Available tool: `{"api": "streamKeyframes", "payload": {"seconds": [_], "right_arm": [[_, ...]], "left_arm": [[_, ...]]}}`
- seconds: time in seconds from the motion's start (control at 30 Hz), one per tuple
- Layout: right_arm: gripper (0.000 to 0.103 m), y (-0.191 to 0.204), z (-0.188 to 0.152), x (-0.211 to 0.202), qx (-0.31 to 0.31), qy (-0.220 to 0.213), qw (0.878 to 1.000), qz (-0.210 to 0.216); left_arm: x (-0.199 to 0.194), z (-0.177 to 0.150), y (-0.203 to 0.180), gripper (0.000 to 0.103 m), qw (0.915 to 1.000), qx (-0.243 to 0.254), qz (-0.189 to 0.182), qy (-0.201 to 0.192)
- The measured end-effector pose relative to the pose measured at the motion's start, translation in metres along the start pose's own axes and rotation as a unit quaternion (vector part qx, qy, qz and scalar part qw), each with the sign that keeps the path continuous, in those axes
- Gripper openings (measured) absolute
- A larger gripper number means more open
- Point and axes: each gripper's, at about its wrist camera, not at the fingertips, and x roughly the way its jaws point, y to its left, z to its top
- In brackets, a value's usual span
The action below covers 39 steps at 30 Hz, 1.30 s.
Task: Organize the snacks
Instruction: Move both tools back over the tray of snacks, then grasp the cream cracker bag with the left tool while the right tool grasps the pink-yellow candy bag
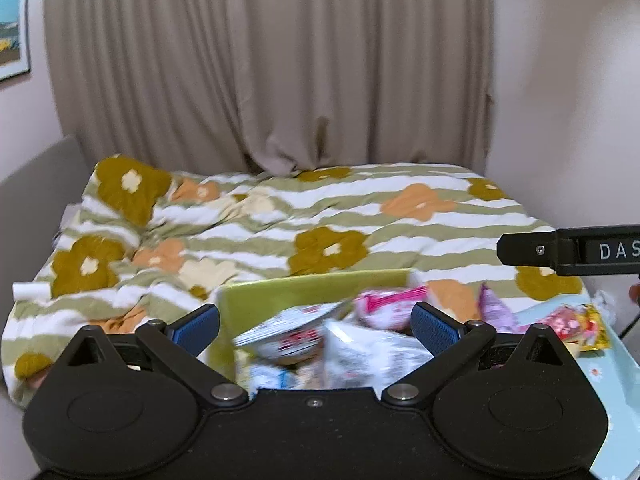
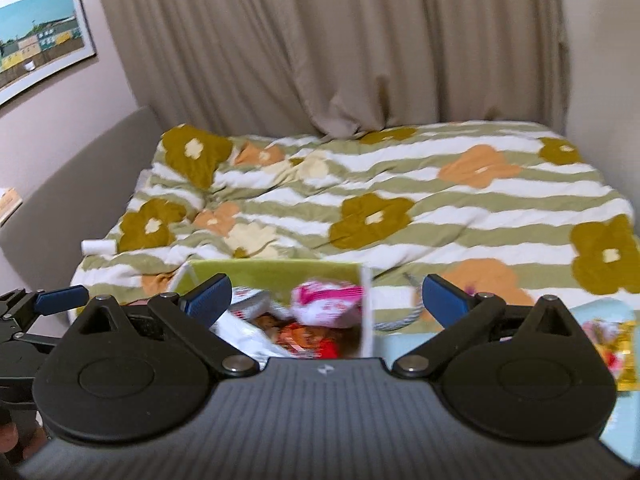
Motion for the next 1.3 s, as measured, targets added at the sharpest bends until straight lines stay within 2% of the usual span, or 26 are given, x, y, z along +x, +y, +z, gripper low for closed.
{"api": "streamKeyframes", "payload": {"seconds": [0.3, 0.6, 0.77, 0.93, 1.1, 1.3], "right_arm": [[0.103, -0.094, -0.008, -0.036, 0.007, 0.009, 0.999, -0.042], [0.103, -0.193, -0.014, -0.044, -0.017, 0.038, 0.998, -0.048], [0.103, -0.232, -0.019, -0.027, -0.029, 0.060, 0.997, -0.037], [0.103, -0.259, -0.026, 0.002, -0.032, 0.091, 0.995, -0.020], [0.103, -0.272, -0.036, 0.036, -0.039, 0.122, 0.992, -0.007], [0.103, -0.277, -0.050, 0.076, -0.045, 0.154, 0.987, 0.011]], "left_arm": [[-0.004, 0.000, -0.094, 0.103, 0.9999, 0.008, -0.015, -0.001], [0.013, -0.012, -0.186, 0.103, 0.9994, 0.012, -0.024, 0.023], [0.038, -0.023, -0.223, 0.103, 0.9986, 0.021, -0.025, 0.042], [0.067, -0.045, -0.253, 0.103, 0.9953, 0.057, -0.030, 0.072], [0.095, -0.066, -0.277, 0.103, 0.9886, 0.109, -0.032, 0.099], [0.127, -0.084, -0.294, 0.103, 0.9817, 0.142, -0.029, 0.125]]}}
